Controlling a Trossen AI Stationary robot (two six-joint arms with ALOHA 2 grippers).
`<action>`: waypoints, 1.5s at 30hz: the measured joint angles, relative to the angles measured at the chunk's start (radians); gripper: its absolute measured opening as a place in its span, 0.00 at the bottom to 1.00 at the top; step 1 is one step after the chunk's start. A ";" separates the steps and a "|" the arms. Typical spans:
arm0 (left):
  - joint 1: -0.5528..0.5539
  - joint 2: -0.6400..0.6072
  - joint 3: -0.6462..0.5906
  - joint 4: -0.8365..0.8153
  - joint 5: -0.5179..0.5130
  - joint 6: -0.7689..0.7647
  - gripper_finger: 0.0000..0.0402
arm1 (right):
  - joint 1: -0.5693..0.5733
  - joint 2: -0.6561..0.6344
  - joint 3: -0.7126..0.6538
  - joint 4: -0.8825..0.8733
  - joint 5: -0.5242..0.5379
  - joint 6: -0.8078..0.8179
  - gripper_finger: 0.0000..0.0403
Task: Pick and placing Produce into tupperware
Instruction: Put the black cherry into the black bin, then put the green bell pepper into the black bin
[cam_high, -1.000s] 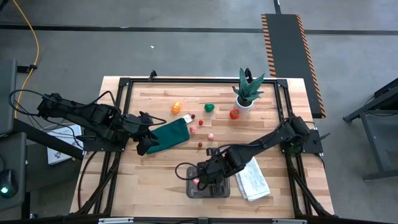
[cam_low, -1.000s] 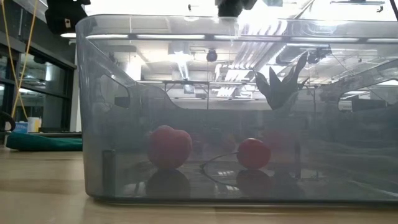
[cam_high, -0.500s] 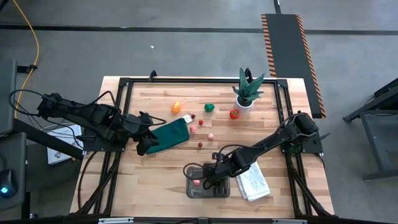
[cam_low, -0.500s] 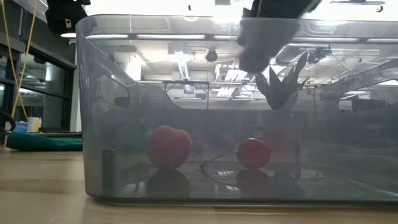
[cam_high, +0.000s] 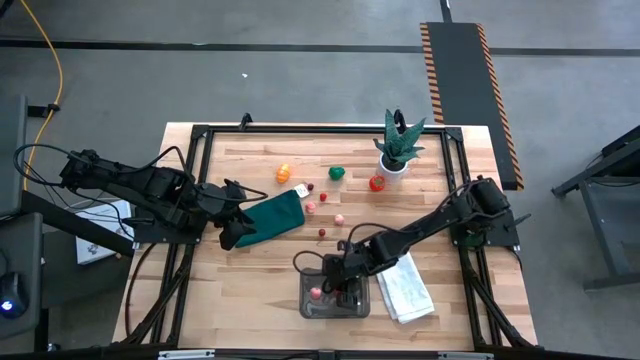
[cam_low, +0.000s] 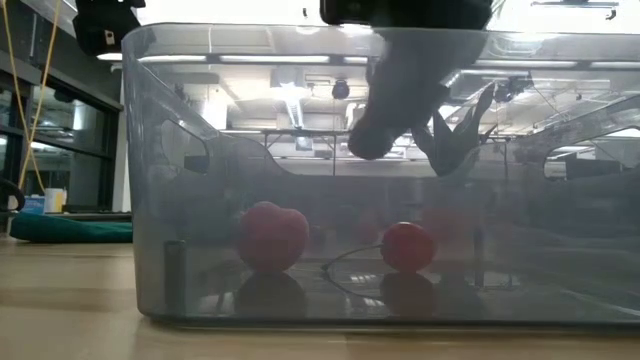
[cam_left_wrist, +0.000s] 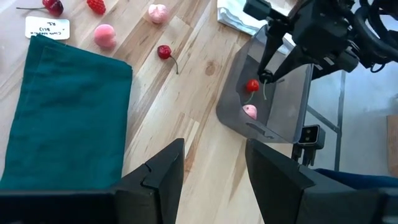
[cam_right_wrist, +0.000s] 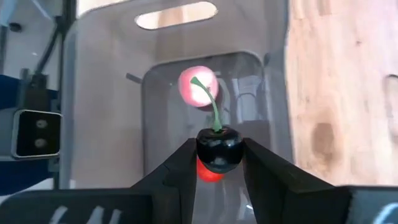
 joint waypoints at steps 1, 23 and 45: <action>0.000 0.000 0.000 0.000 0.000 0.000 0.40 | -0.002 0.000 -0.009 0.012 -0.008 0.004 0.25; 0.000 0.000 0.000 -0.001 0.000 0.007 0.40 | -0.011 0.018 -0.032 0.085 -0.050 0.008 0.34; 0.000 0.000 0.000 0.000 0.000 0.010 0.39 | -0.029 0.015 0.000 0.082 -0.149 0.038 0.36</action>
